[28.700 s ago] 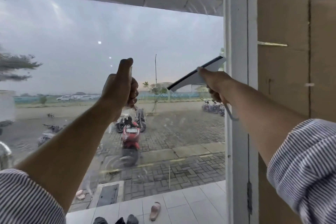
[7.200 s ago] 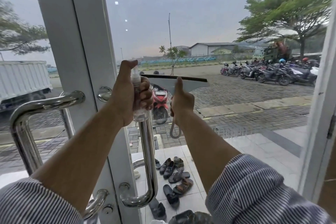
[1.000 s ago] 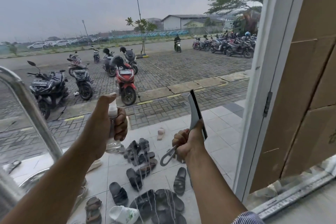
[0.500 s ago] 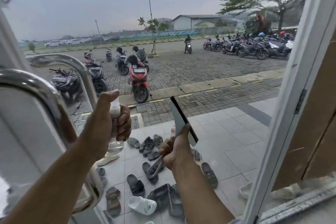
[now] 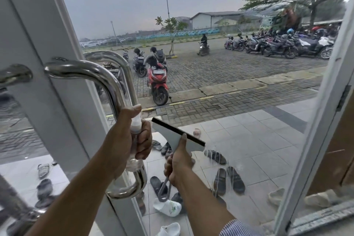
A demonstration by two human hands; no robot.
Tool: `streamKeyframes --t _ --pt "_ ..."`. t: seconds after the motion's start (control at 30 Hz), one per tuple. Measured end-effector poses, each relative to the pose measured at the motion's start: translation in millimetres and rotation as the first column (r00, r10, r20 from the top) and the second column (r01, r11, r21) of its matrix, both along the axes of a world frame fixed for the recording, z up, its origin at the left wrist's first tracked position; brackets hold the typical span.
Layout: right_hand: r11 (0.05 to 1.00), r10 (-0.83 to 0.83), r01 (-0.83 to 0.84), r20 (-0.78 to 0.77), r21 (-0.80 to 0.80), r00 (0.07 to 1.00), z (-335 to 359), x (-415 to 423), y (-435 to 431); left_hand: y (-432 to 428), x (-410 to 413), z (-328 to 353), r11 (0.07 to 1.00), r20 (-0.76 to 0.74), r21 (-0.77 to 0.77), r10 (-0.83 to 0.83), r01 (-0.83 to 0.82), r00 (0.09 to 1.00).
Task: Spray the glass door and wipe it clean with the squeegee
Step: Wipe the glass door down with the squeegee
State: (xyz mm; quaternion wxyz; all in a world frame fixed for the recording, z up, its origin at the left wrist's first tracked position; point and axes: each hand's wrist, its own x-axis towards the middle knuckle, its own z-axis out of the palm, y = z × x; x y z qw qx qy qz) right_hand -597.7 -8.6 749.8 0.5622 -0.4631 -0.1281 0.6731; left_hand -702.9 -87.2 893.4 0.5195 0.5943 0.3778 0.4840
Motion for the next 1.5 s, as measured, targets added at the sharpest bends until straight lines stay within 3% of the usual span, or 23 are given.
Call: streamKeyframes --t 0.1,0.17,0.2,0.3,0.5,0.63,0.83,1.03,1.17,1.3,1.5 --pt "0.998 -0.068 0.066 0.272 0.018 0.960 -20 0 -5 -3 -13 -9 0.998 0.029 -0.031 0.050 -0.049 0.998" --pt "0.998 -0.058 0.056 0.527 0.020 0.848 -32 3 -11 -3 -21 -14 0.996 0.071 -0.048 0.081 -0.077 0.994" --pt "0.998 -0.056 0.049 0.572 0.028 0.818 -36 4 -13 -2 -23 -16 0.995 0.095 -0.056 0.087 -0.082 0.992" --pt "0.995 -0.095 0.063 0.518 0.080 0.850 -37 6 -14 -1 -25 -18 0.995 0.128 -0.068 0.079 -0.071 0.989" --pt "0.914 -0.286 0.119 0.408 0.388 0.867 17 17 -2 2 -26 -21 0.996 0.114 -0.062 0.073 -0.067 0.991" --pt "0.906 -0.274 0.110 0.368 0.409 0.889 49 11 10 3 -27 -24 0.996 0.122 -0.061 0.066 -0.059 0.990" --pt "0.931 -0.221 -0.044 0.656 0.363 0.722 9 -5 10 5 -27 -26 0.998 0.139 -0.037 0.051 -0.047 0.989" --pt "0.950 -0.126 -0.166 0.814 0.263 0.568 -60 0 12 6 -31 -26 1.000 0.118 -0.023 0.020 -0.018 0.993" --pt "0.940 -0.126 -0.157 0.739 0.301 0.661 -59 2 5 6 -31 -25 1.000 0.105 -0.019 0.003 -0.001 0.994" --pt "0.854 -0.252 -0.136 0.628 0.502 0.736 -28 -1 2 7 -33 -27 1.000 0.091 -0.002 0.013 -0.013 0.996" --pt "0.793 -0.356 -0.160 0.661 0.588 0.660 26 -15 24 6 -31 -30 1.000 0.099 -0.003 0.024 -0.023 0.995"
